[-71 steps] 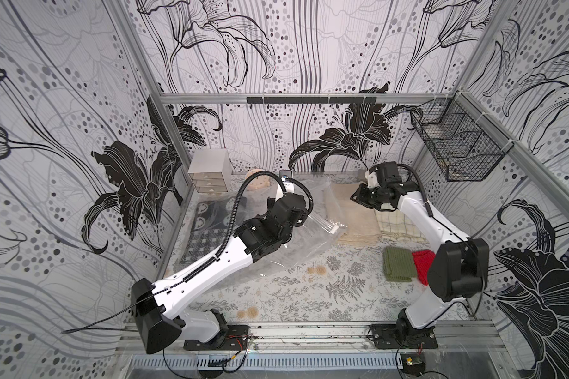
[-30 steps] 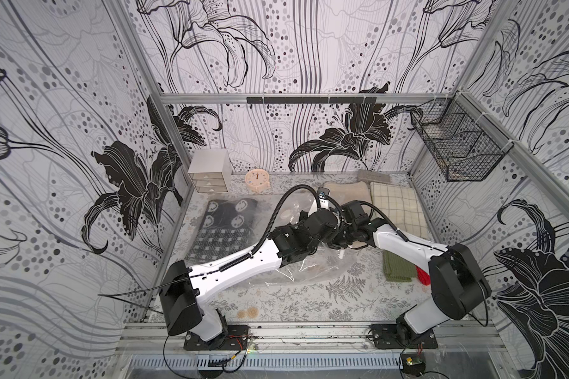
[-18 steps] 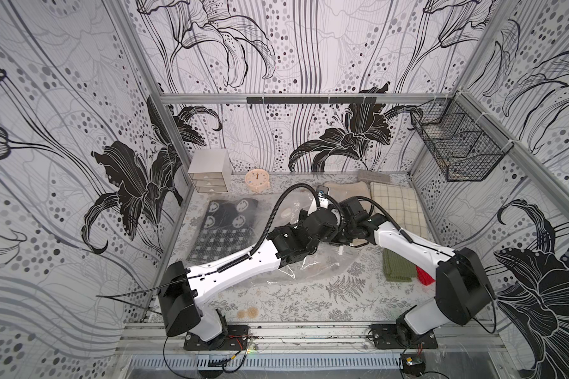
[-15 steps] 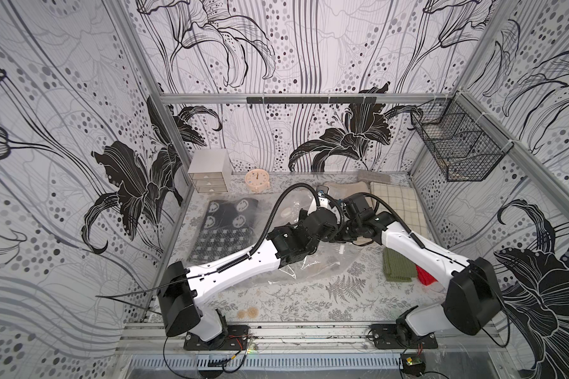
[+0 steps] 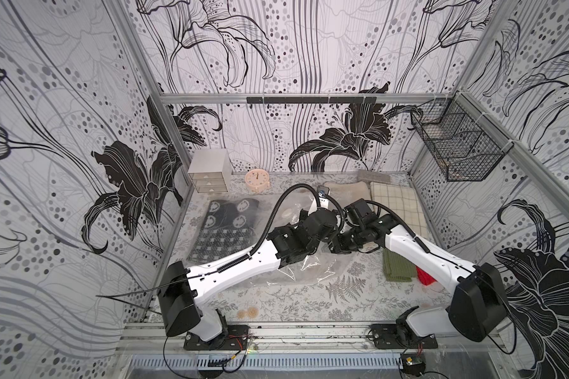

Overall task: Take the scarf out of the vacuum bag
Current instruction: Take out the scarf from the vacuum bag.

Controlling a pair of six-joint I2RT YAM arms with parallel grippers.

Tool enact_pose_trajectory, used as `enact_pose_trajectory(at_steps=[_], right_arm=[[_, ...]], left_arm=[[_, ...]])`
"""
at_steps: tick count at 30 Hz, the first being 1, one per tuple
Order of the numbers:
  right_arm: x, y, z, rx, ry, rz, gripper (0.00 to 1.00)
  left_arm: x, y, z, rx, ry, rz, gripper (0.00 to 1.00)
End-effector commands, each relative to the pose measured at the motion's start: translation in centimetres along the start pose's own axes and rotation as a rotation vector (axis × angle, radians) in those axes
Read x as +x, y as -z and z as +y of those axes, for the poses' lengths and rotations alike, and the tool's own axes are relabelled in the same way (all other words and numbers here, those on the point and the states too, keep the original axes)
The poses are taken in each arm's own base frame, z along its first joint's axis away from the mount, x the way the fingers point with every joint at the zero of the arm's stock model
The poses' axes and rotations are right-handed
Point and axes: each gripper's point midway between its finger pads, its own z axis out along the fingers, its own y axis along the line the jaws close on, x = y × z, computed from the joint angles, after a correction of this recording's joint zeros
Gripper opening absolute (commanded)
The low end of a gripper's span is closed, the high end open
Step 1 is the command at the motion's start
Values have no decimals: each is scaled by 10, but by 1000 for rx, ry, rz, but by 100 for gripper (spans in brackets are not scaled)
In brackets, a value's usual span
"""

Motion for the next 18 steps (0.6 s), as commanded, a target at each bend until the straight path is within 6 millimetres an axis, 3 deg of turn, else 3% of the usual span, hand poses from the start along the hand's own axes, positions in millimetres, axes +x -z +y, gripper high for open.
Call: enact_pose_trajectory(at_steps=[1, 8, 11, 18], right_arm=[[9, -12, -11, 21, 1, 38, 27], [-34, -15, -11, 47, 47, -95, 27], [-52, -27, -25, 98, -3, -132, 25], [-75, -46, -27, 48, -18, -200, 25]], left_arm=[[-19, 5, -7, 34, 42, -68, 0], [-15, 3, -8, 34, 43, -58, 0], [-14, 2, -9, 33, 38, -53, 0], [-21, 7, -7, 33, 39, -63, 0]])
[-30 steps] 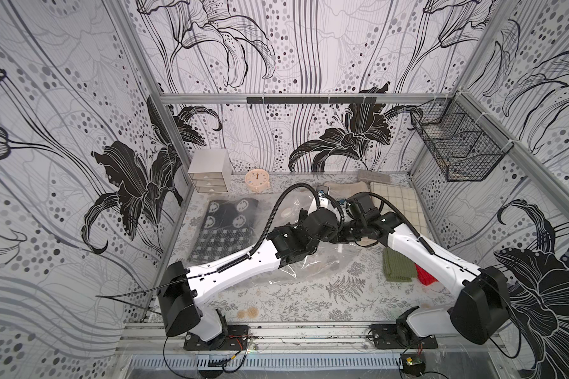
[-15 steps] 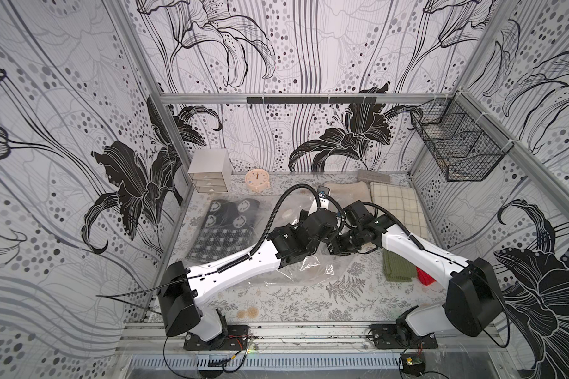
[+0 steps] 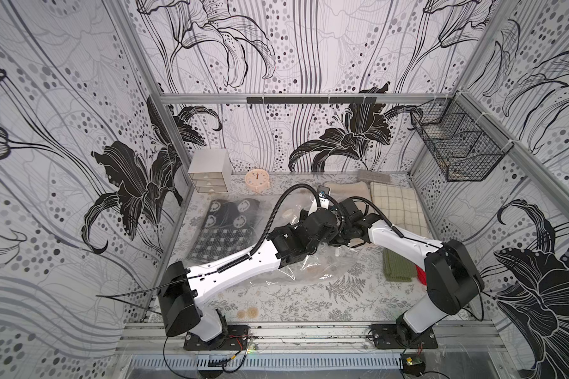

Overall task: Take the scarf out of the vacuum bag
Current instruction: Take out the scarf from the vacuum bag.

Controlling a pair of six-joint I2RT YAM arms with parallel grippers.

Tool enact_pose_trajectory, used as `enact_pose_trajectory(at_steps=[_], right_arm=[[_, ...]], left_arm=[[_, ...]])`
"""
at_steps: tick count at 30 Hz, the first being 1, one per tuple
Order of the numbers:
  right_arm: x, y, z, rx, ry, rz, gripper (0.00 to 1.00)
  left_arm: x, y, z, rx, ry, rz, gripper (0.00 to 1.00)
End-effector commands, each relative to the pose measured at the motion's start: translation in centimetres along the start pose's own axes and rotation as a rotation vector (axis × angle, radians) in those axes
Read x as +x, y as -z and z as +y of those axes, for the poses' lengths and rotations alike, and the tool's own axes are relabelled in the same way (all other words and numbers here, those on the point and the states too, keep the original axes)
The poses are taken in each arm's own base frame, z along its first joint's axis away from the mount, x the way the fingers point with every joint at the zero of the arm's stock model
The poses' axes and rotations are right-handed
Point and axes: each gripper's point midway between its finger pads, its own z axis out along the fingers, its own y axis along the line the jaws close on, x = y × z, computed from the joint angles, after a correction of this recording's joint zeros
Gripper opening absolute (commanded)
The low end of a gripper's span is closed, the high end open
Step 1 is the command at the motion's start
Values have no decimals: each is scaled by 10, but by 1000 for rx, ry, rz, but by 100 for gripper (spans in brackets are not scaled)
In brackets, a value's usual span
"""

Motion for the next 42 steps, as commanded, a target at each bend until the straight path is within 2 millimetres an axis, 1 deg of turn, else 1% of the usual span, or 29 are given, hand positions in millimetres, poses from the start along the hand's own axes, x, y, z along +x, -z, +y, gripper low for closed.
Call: enact_pose_trajectory(at_steps=[1, 3, 5, 7, 10, 12, 14, 17, 22, 26, 28, 31, 35, 39, 42], right_arm=[[-15, -7, 12, -73, 4, -43, 25], [-4, -21, 17, -128, -7, 34, 25], [12, -27, 22, -171, -4, 102, 25], [26, -27, 22, -177, 3, 144, 25], [43, -20, 18, -171, 7, 177, 25], [49, -18, 15, -161, 2, 185, 26], [51, -23, 11, -157, -15, 192, 26], [46, -31, 11, -168, -55, 179, 27], [23, -40, 20, -200, -86, 123, 28], [8, -48, 29, -213, -79, 107, 30], [4, -53, 32, -217, -71, 111, 30], [1, -64, 37, -224, -69, 131, 30], [1, -75, 43, -232, -66, 150, 31], [0, -79, 51, -261, -80, 148, 32], [-1, -83, 60, -316, -110, 140, 34]], left_arm=[[-21, 7, -5, 26, 33, -62, 0], [-24, 10, -5, 27, 29, -69, 0], [-25, 10, -4, 27, 28, -73, 0], [-26, 10, -4, 23, 26, -76, 0], [-27, 10, -5, 30, 34, -83, 0], [-30, 10, -8, 40, 34, -88, 0], [-35, 11, -10, 49, 36, -99, 0], [-44, 14, -13, 68, 45, -118, 0], [-58, 22, -21, 132, 83, -147, 0], [-67, 29, -34, 219, 107, -165, 0], [-72, 34, -39, 256, 115, -173, 0], [-80, 44, -42, 303, 132, -198, 0], [-88, 55, -38, 323, 147, -229, 0], [-88, 59, -35, 316, 149, -235, 0], [-85, 58, -35, 313, 143, -229, 0]])
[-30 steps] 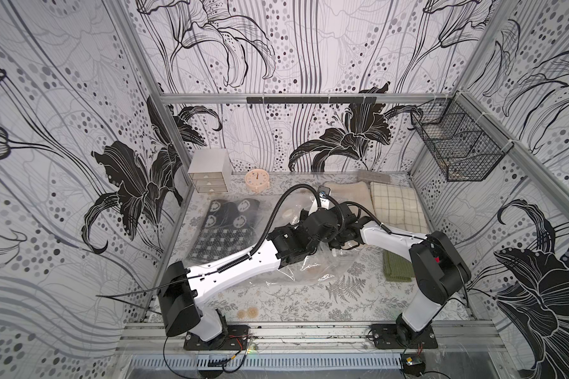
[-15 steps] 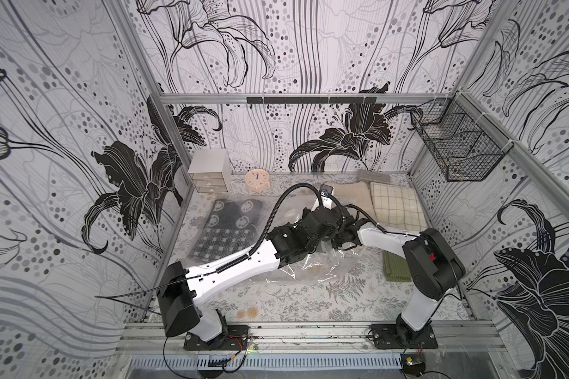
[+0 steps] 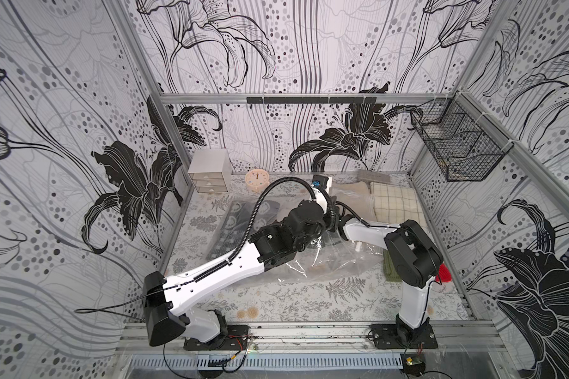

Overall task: Take the scarf out of the vacuum bag
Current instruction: Take out the scarf from the vacuum bag.

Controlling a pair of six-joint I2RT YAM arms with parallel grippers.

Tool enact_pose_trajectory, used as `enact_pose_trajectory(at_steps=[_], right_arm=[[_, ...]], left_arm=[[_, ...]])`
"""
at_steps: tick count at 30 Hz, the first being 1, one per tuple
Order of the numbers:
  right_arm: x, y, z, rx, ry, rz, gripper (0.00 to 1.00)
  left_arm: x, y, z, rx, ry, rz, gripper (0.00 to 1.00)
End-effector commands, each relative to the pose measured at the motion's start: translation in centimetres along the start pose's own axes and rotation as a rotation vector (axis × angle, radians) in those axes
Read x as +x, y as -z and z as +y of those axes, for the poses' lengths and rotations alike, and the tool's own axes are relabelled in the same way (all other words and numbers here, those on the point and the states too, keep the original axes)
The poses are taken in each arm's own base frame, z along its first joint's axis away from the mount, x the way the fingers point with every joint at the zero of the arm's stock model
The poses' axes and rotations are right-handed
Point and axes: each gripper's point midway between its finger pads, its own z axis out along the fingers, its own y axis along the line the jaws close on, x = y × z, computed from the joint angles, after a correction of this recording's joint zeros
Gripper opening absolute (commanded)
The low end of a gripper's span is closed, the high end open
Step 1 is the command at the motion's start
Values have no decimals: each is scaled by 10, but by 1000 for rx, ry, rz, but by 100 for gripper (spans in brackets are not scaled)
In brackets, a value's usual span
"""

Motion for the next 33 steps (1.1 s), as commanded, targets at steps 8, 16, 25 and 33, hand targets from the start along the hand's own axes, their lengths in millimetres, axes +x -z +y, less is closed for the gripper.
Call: enact_pose_trajectory(at_steps=[8, 16, 25, 33], right_arm=[[-11, -28, 29, -109, -70, -30, 38], [-13, -56, 37, -164, -90, 5, 47], [-27, -67, 51, -267, -114, -68, 51], [-36, -81, 66, -323, -96, -84, 54]], left_arm=[[-13, 1, -12, 46, 7, -57, 0], [-4, -2, -11, 43, 0, -36, 0], [1, -3, -12, 47, -3, -14, 0], [3, -3, -11, 46, -10, -9, 0]])
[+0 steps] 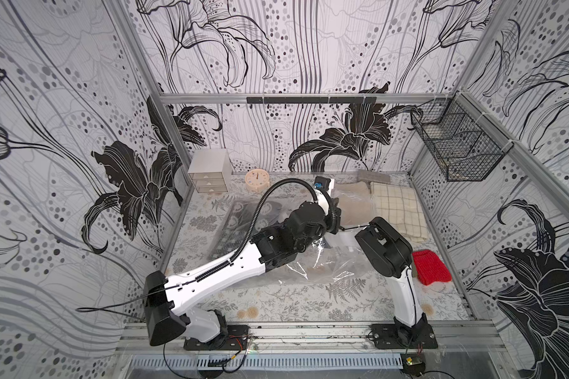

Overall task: Take the scarf out of the vacuum bag
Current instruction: Take out the scarf from the vacuum bag.

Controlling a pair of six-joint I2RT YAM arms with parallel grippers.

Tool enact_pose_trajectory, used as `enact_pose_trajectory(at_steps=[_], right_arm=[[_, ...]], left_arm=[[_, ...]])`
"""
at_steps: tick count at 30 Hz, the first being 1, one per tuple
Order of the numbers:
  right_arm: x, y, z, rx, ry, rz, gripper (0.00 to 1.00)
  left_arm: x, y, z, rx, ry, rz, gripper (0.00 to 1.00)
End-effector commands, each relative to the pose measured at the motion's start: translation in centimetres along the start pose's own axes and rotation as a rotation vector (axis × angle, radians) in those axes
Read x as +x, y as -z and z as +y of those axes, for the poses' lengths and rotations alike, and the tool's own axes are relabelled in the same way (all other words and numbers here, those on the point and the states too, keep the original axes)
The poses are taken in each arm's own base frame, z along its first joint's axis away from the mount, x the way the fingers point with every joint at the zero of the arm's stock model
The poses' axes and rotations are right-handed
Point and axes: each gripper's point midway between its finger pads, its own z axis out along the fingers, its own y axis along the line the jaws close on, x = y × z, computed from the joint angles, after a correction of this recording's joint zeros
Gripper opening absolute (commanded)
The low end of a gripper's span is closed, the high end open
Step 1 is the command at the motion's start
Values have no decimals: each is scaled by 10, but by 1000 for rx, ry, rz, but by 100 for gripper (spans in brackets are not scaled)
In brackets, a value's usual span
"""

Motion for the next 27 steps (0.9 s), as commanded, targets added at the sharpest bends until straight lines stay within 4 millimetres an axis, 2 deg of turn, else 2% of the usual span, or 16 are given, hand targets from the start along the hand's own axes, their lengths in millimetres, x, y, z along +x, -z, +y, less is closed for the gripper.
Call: enact_pose_trajectory(at_steps=[1, 15, 18, 22, 27], right_arm=[[-5, -13, 9, -40, 6, -6, 55], [-23, -45, -20, -6, -42, -70, 55], [-23, -52, -20, -13, -37, -73, 55], [-26, -64, -9, -32, -3, -70, 55], [-31, -81, -11, -38, 2, -68, 54]], left_arm=[[-5, 0, -6, 23, -2, -26, 0], [-6, 5, -1, 12, -9, -28, 0], [-7, 6, -2, 14, -12, -29, 0], [-7, 6, -2, 12, -17, -26, 0], [-6, 6, -1, 4, -17, -21, 0]])
